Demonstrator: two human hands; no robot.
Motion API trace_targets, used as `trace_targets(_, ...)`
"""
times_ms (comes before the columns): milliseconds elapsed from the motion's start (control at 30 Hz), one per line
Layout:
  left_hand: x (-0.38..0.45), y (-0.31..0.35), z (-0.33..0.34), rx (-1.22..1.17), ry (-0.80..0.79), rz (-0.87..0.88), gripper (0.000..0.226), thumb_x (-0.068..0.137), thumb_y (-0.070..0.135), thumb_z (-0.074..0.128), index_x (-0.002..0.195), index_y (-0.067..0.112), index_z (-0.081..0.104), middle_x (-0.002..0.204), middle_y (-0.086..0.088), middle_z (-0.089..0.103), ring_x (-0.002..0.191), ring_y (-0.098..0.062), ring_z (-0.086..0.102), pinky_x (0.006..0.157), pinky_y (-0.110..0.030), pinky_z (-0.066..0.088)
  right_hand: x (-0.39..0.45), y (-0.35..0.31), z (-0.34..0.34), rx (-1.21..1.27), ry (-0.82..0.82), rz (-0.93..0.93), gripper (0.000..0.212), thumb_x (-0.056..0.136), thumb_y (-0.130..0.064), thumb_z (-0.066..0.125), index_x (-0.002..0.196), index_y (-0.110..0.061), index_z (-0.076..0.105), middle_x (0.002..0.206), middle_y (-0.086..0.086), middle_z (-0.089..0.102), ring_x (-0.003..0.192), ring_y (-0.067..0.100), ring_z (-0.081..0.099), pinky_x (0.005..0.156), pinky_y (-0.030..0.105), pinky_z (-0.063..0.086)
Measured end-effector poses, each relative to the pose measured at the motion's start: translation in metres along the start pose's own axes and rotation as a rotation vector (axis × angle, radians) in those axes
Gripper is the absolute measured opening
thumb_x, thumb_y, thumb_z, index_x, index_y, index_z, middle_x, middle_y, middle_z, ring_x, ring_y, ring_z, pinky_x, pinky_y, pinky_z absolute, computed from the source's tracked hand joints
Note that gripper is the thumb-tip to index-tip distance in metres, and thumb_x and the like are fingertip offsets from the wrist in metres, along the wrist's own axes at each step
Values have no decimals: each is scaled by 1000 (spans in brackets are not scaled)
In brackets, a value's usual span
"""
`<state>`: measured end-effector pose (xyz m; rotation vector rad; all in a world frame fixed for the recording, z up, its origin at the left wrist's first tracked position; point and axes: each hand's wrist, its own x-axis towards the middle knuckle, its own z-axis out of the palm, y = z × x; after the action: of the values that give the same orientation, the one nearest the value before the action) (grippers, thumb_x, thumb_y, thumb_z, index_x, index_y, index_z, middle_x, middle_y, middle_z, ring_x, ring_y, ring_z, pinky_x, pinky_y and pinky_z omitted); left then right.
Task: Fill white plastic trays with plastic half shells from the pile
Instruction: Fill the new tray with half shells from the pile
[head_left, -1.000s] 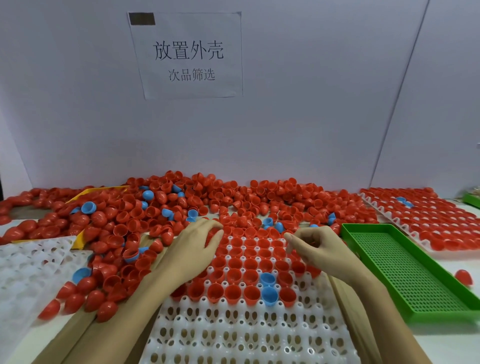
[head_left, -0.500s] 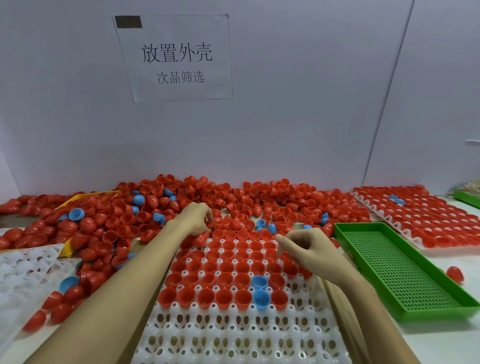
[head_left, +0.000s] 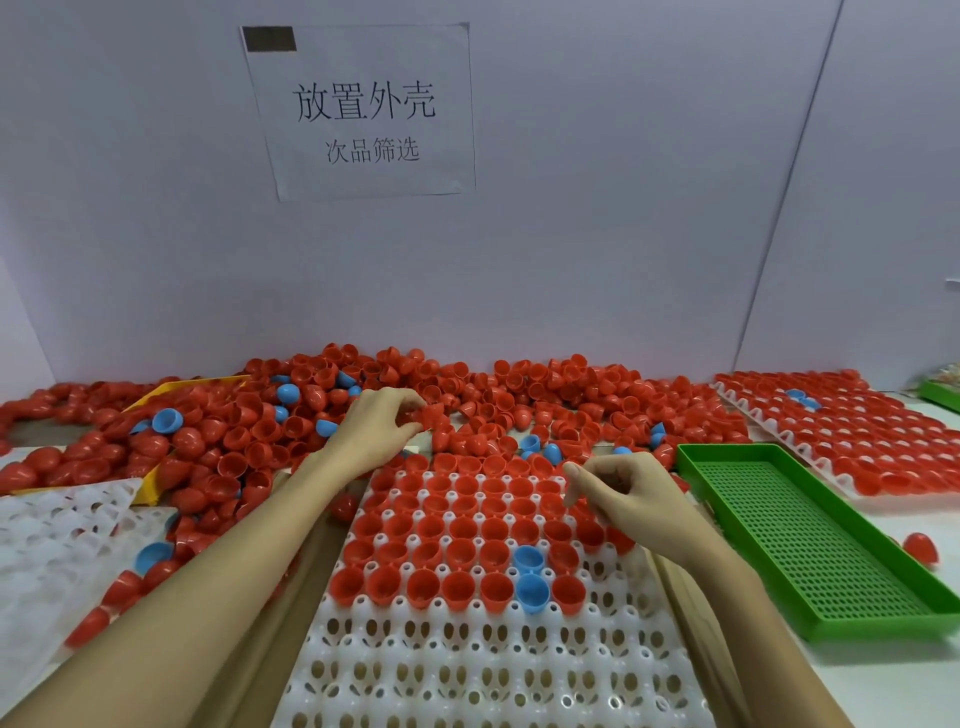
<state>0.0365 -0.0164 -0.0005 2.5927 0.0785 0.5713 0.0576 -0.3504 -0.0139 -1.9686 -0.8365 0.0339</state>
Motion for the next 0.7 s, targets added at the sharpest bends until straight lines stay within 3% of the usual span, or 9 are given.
trace_targets(167, -45, 36, -13, -317, 169, 52, 25, 88, 21, 81, 111, 26, 75, 106, 17, 73, 100, 2, 67, 88, -10, 52, -3, -11, -4, 185, 30, 18, 36, 99, -49, 59, 79, -26, 79, 56, 1, 48, 50, 12, 40, 49, 19, 35)
trace_targets(300, -90, 65, -11, -413, 209, 123, 28, 82, 24, 85, 107, 30, 73, 105, 18, 69, 99, 1, 66, 84, -9, 50, -5, -27, 0, 362, -12, 28, 19, 99, -38, 66, 110, -27, 77, 75, 3, 66, 56, 12, 53, 49, 17, 43)
trace_targets(400, -110, 81, -7, -383, 199, 180, 28, 81, 32, 85, 106, 30, 72, 104, 17, 65, 95, -8, 65, 82, -14, 52, -6, -37, 7, 433, -116, -9, 28, 101, -29, 69, 129, -31, 69, 112, 7, 77, 87, 19, 75, 64, 22, 57)
trace_targets(467, -116, 86, -5, -344, 182, 224, 29, 81, 37, 84, 106, 29, 72, 102, 16, 62, 89, -11, 64, 80, -17, 53, -7, -41, 12, 454, -149, -54, 27, 102, -24, 70, 129, -25, 69, 124, 6, 73, 106, 26, 75, 73, 26, 61)
trace_targets(700, -120, 94, -5, -356, 169, 311, 35, 77, 37, 88, 102, 20, 71, 95, 13, 64, 88, -9, 65, 77, -12, 52, -8, -47, 20, 344, -98, -30, 17, 98, -32, 74, 111, -22, 77, 103, 4, 77, 89, 12, 73, 80, 23, 57)
